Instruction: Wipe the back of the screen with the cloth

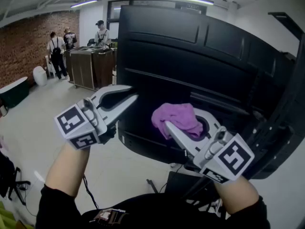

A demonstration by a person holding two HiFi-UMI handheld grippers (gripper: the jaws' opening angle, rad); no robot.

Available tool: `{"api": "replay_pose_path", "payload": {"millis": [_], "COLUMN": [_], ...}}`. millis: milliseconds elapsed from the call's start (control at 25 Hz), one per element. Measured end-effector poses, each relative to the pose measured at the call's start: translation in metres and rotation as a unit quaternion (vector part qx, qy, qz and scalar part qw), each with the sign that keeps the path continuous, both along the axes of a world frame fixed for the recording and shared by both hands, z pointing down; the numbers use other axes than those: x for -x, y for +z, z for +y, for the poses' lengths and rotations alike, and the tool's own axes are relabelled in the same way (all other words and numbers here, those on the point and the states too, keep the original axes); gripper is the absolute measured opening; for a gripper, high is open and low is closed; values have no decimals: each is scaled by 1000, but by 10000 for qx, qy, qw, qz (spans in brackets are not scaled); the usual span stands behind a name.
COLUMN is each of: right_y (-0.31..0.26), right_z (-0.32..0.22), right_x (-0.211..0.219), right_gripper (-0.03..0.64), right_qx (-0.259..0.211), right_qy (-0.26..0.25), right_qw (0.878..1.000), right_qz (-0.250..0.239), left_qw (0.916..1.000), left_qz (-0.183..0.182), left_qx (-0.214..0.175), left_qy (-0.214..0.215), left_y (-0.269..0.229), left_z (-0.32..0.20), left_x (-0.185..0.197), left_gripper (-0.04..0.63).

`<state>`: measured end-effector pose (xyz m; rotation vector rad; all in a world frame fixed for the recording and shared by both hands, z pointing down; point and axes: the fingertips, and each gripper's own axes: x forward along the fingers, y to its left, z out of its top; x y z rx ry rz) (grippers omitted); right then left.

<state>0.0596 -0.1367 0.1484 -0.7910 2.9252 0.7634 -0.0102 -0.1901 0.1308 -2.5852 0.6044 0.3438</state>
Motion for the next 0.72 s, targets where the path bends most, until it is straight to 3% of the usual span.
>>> {"api": "replay_pose_path", "payload": {"millis": [200, 320, 520, 720], "right_y": [-67, -104, -152, -181], "right_z": [-3, -24, -73, -133], "right_x": [25, 33, 50, 71], "right_gripper": [109, 109, 109, 110], "right_qx": [-735, -1202, -1739, -2140], "right_qy": [283, 673, 1425, 2307], "right_qw": [9969, 9903, 9738, 9469], "right_qz": [70, 188, 330, 657], "left_qw": [9998, 9989, 9946, 9953], "left_qz": [110, 375, 929, 804], "left_qx": [-87, -249, -348, -230], "left_qy": [-148, -141, -314, -494], "left_y": [-10, -25, -39, -20], "left_z": [-12, -19, -40, -58], "left_x": [19, 30, 63, 77], "left_gripper": [58, 58, 58, 58]}}
